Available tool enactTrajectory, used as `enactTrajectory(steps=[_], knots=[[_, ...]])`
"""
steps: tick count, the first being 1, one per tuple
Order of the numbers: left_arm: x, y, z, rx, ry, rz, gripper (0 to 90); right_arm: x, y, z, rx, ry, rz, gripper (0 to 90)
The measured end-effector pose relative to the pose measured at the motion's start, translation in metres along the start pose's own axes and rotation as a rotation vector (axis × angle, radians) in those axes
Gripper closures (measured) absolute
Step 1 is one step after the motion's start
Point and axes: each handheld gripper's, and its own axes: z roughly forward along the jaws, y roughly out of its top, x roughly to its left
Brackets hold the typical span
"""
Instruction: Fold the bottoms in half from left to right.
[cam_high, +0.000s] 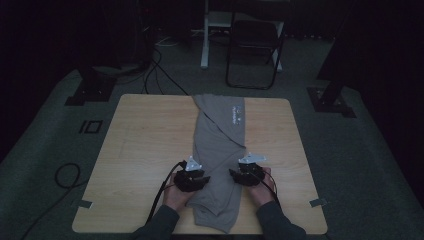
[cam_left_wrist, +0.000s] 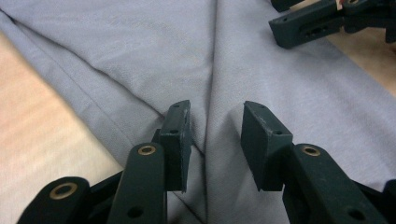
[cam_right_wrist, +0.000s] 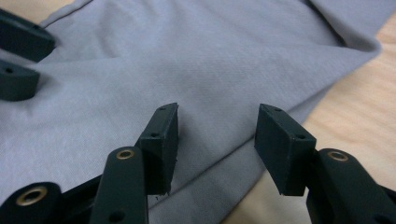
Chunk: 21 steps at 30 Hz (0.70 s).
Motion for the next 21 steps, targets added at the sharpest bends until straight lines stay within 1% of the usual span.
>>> enactTrajectory(steps=[5, 9, 11, 12, 13, 14, 15, 16, 19, 20, 21], knots=[[0.007, 0.015, 0.015, 0.000, 0.014, 0.000, 63.0, -0.018, 0.008, 0.009, -0.007, -0.032, 0.034, 50.8], [0.014, 0.026, 0.023, 0.004, 0.012, -0.021, 62.9, -0.027, 0.017, 0.016, 0.007, -0.055, 0.053, 51.1], [0.016, 0.029, 0.023, 0.017, 0.019, -0.023, 61.1, -0.029, 0.020, 0.016, 0.022, -0.071, 0.060, 52.6], [0.016, 0.029, 0.020, 0.017, 0.030, -0.026, 60.8, -0.027, 0.020, 0.014, 0.023, -0.097, 0.056, 53.2], [0.016, 0.028, 0.013, -0.003, 0.023, -0.033, 60.8, -0.025, 0.020, 0.011, 0.013, -0.108, 0.052, 53.2], [0.016, 0.028, 0.008, -0.020, 0.013, -0.044, 60.8, -0.019, 0.019, 0.004, -0.014, -0.093, 0.050, 53.3], [0.015, 0.026, 0.000, -0.039, 0.010, -0.050, 60.7, -0.016, 0.017, -0.001, -0.028, -0.083, 0.041, 53.3], [0.013, 0.024, -0.007, -0.051, 0.012, -0.045, 60.5, -0.010, 0.015, -0.008, -0.040, -0.066, 0.032, 53.3], [0.008, 0.014, -0.030, -0.080, 0.010, -0.032, 60.1, 0.012, 0.006, -0.028, -0.068, 0.013, -0.011, 53.7], [0.005, 0.009, -0.036, -0.087, 0.013, -0.025, 60.0, 0.020, 0.002, -0.035, -0.078, 0.038, -0.022, 54.0], [0.002, 0.003, -0.042, -0.087, 0.012, -0.017, 59.7, 0.027, -0.003, -0.041, -0.086, 0.073, -0.025, 54.2]])
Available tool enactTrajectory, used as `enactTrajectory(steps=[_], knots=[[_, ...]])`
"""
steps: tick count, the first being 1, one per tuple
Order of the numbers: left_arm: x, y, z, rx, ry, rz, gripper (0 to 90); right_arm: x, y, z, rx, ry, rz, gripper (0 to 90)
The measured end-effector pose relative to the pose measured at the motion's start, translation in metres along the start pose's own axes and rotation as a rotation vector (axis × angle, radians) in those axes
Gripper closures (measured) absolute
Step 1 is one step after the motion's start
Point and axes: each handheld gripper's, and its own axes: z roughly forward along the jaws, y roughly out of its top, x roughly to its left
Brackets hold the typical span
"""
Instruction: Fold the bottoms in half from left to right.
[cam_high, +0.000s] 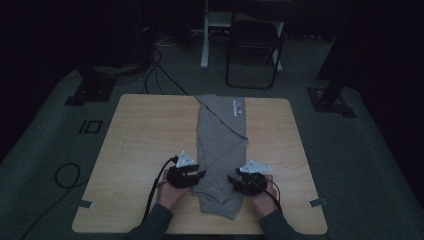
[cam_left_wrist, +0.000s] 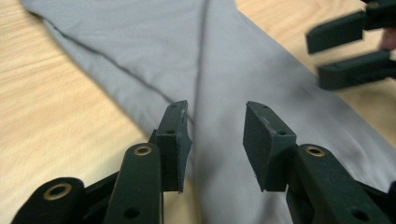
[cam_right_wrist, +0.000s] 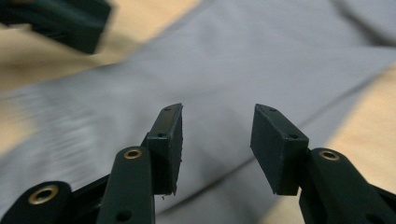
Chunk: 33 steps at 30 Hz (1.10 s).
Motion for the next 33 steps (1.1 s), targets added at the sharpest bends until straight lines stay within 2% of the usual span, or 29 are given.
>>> enactTrajectory(steps=[3, 5, 6, 10, 13, 15, 16, 18, 20, 22, 24, 28, 31, 32, 33], knots=[[-0.007, -0.017, -0.017, 0.000, -0.004, 0.011, 58.0, 0.021, -0.012, -0.013, -0.002, 0.075, -0.013, 54.4], [-0.011, -0.031, -0.025, 0.002, -0.030, 0.007, 56.7, 0.034, -0.019, -0.016, 0.011, 0.121, -0.025, 54.1], [-0.013, -0.036, -0.027, 0.007, -0.031, 0.010, 55.8, 0.037, -0.020, -0.016, 0.016, 0.135, -0.030, 54.0], [-0.016, -0.046, -0.029, 0.034, -0.085, -0.008, 51.1, 0.051, -0.025, -0.008, 0.049, 0.178, -0.067, 53.7], [-0.023, -0.048, -0.021, 0.076, -0.061, 0.048, 47.8, 0.054, -0.026, 0.000, 0.088, 0.193, -0.081, 54.4], [-0.028, -0.048, -0.015, 0.104, -0.030, 0.082, 47.9, 0.055, -0.028, 0.003, 0.107, 0.180, -0.095, 59.1], [-0.030, -0.048, -0.012, 0.116, -0.006, 0.095, 50.8, 0.055, -0.028, 0.003, 0.111, 0.179, -0.098, 62.8], [-0.032, -0.048, -0.008, 0.126, 0.010, 0.087, 60.3, 0.053, -0.029, 0.002, 0.119, 0.186, -0.093, 68.9], [-0.032, -0.047, -0.008, 0.112, 0.005, 0.070, 67.8, 0.051, -0.029, 0.001, 0.122, 0.183, -0.090, 71.5], [-0.035, -0.046, -0.010, 0.103, 0.004, 0.081, 71.1, 0.050, -0.030, -0.002, 0.123, 0.186, -0.083, 72.1], [-0.037, -0.045, -0.014, 0.092, -0.005, 0.083, 72.4, 0.049, -0.030, -0.005, 0.117, 0.191, -0.081, 72.2], [-0.044, -0.041, -0.027, 0.057, -0.052, 0.082, 73.2, 0.050, -0.029, -0.016, 0.095, 0.199, -0.079, 72.1], [-0.050, -0.040, -0.034, 0.044, -0.071, 0.094, 73.2, 0.052, -0.030, -0.025, 0.081, 0.208, -0.089, 72.1], [-0.059, -0.039, -0.041, 0.034, -0.091, 0.114, 73.2, 0.053, -0.034, -0.036, 0.067, 0.220, -0.097, 72.0], [-0.063, -0.039, -0.044, 0.032, -0.098, 0.125, 73.2, 0.054, -0.035, -0.040, 0.066, 0.225, -0.100, 72.0]])
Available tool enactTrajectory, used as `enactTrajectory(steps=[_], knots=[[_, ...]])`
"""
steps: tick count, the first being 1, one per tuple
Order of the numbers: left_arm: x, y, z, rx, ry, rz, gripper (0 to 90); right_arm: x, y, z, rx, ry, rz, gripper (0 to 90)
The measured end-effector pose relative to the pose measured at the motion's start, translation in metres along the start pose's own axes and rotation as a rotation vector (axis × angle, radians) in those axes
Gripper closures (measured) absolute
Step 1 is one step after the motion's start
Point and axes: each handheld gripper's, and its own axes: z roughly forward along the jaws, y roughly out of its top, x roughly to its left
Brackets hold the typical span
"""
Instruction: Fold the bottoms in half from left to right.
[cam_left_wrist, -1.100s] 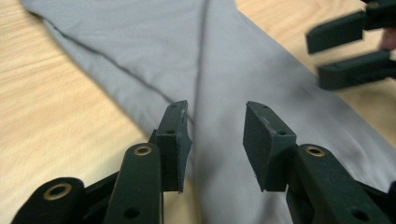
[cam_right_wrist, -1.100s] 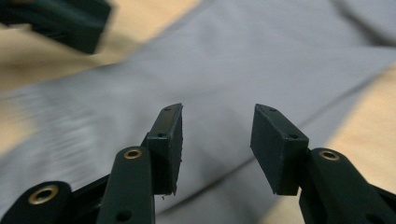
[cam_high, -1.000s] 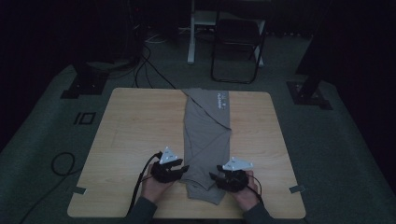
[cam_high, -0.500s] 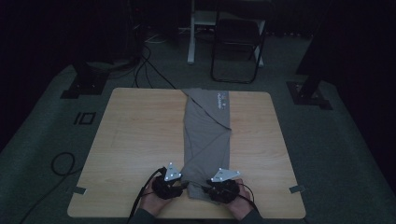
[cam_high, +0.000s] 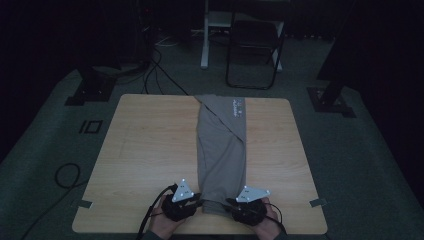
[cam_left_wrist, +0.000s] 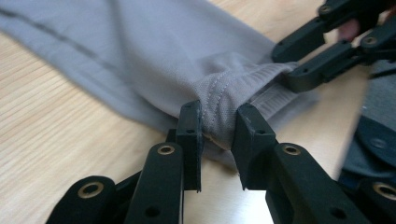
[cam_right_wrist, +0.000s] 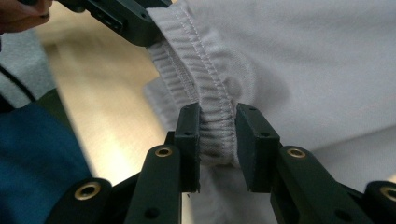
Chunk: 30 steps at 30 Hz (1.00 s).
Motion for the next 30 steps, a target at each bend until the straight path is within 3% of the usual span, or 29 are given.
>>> enactTrajectory(steps=[6, 7, 10, 12, 14, 19, 27, 28, 29, 30], knots=[[-0.020, 0.003, -0.006, -0.002, -0.020, 0.059, 73.0, 0.008, -0.011, -0.019, -0.009, 0.014, -0.046, 71.9], [-0.022, 0.002, -0.003, 0.030, -0.019, 0.074, 72.2, 0.009, -0.013, -0.021, -0.006, 0.012, -0.051, 71.9], [-0.018, -0.003, 0.003, 0.045, -0.058, 0.051, 66.6, 0.006, -0.018, -0.022, 0.026, -0.014, -0.054, 71.2], [-0.015, -0.004, 0.003, 0.040, -0.068, 0.039, 62.6, 0.000, -0.021, -0.022, 0.040, -0.001, -0.028, 61.4], [-0.012, -0.003, 0.000, 0.024, -0.059, 0.041, 60.2, -0.005, -0.024, -0.024, 0.019, 0.003, 0.008, 53.5], [0.004, 0.007, -0.001, 0.006, -0.026, 0.022, 58.1, -0.017, -0.017, -0.031, -0.053, -0.009, 0.050, 50.8], [0.044, 0.026, 0.019, 0.001, 0.049, -0.002, 56.2, -0.046, 0.001, -0.017, -0.078, -0.087, 0.075, 50.8], [0.044, 0.026, 0.019, 0.001, 0.049, -0.002, 56.1, -0.050, 0.002, -0.015, -0.079, -0.094, 0.080, 50.8], [0.060, 0.034, 0.029, 0.002, 0.078, -0.020, 55.3, -0.055, 0.006, -0.012, -0.078, -0.110, 0.084, 50.7], [0.067, 0.037, 0.034, 0.006, 0.099, -0.025, 54.5, -0.060, 0.009, -0.009, -0.079, -0.122, 0.089, 50.7]])
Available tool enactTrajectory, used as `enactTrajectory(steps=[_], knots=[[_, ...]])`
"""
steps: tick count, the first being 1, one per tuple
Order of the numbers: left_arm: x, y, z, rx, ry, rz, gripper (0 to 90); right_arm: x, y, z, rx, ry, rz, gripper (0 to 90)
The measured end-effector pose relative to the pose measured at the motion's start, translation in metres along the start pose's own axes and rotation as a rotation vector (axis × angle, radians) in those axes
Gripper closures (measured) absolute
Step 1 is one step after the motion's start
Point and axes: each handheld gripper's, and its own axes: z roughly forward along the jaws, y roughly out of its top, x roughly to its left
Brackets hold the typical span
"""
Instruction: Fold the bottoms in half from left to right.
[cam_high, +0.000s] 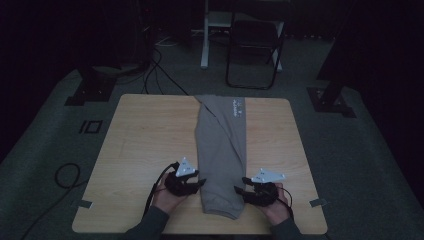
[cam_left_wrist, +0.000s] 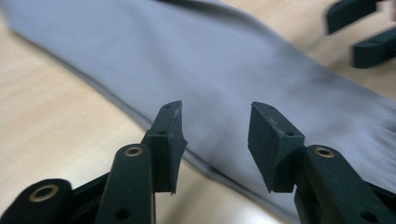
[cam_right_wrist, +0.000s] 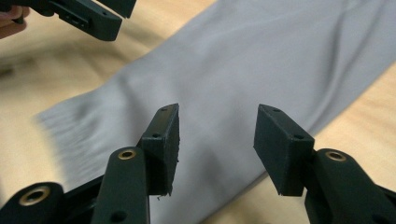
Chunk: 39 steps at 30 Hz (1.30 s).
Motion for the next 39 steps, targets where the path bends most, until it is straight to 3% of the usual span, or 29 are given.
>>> enactTrajectory(steps=[4, 5, 6, 9, 10, 12, 13, 19, 21, 22, 23, 27, 30, 32, 34, 39], knots=[[0.027, 0.015, 0.023, -0.002, 0.058, -0.048, 51.9, -0.020, 0.014, 0.019, -0.001, -0.076, 0.014, 52.6], [0.027, 0.015, 0.023, -0.002, 0.058, -0.048, 52.0, -0.020, 0.014, 0.019, -0.001, -0.076, 0.014, 52.6], [0.038, 0.021, 0.034, -0.005, 0.086, -0.068, 51.9, -0.031, 0.023, 0.032, -0.003, -0.128, 0.028, 54.1], [0.047, 0.027, 0.045, -0.001, 0.105, -0.088, 50.9, -0.038, 0.030, 0.042, -0.004, -0.168, 0.034, 54.4], [0.055, 0.032, 0.054, 0.008, 0.131, -0.097, 50.4, -0.048, 0.039, 0.054, -0.012, -0.196, 0.051, 53.4], [0.060, 0.035, 0.061, 0.013, 0.140, -0.112, 50.0, -0.052, 0.043, 0.058, -0.016, -0.207, 0.063, 52.5], [0.067, 0.039, 0.070, 0.021, 0.160, -0.120, 49.1, -0.062, 0.055, 0.071, -0.020, -0.241, 0.085, 49.0], [0.073, 0.044, 0.087, 0.044, 0.191, -0.126, 48.9, -0.082, 0.079, 0.111, 0.010, -0.317, 0.126, 43.5], [0.074, 0.044, 0.089, 0.055, 0.200, -0.130, 49.3, -0.082, 0.079, 0.111, 0.010, -0.317, 0.126, 43.5], [0.078, 0.040, 0.095, 0.080, 0.212, -0.143, 50.0, -0.089, 0.082, 0.131, 0.068, -0.343, 0.139, 43.4], [0.079, 0.039, 0.094, 0.071, 0.209, -0.151, 50.3, -0.091, 0.082, 0.135, 0.088, -0.359, 0.138, 43.7], [0.079, 0.037, 0.093, 0.069, 0.215, -0.146, 51.5, -0.104, 0.078, 0.131, 0.102, -0.410, 0.166, 45.5], [0.079, 0.036, 0.093, 0.061, 0.218, -0.148, 52.5, -0.120, 0.069, 0.118, 0.096, -0.459, 0.242, 47.3], [0.078, 0.036, 0.093, 0.054, 0.217, -0.147, 55.3, -0.129, 0.061, 0.109, 0.067, -0.442, 0.303, 53.3], [0.078, 0.036, 0.093, 0.053, 0.216, -0.146, 58.2, -0.131, 0.059, 0.106, 0.063, -0.450, 0.305, 54.8], [0.076, 0.036, 0.093, 0.050, 0.210, -0.149, 64.4, -0.131, 0.058, 0.105, 0.062, -0.406, 0.281, 68.7]])
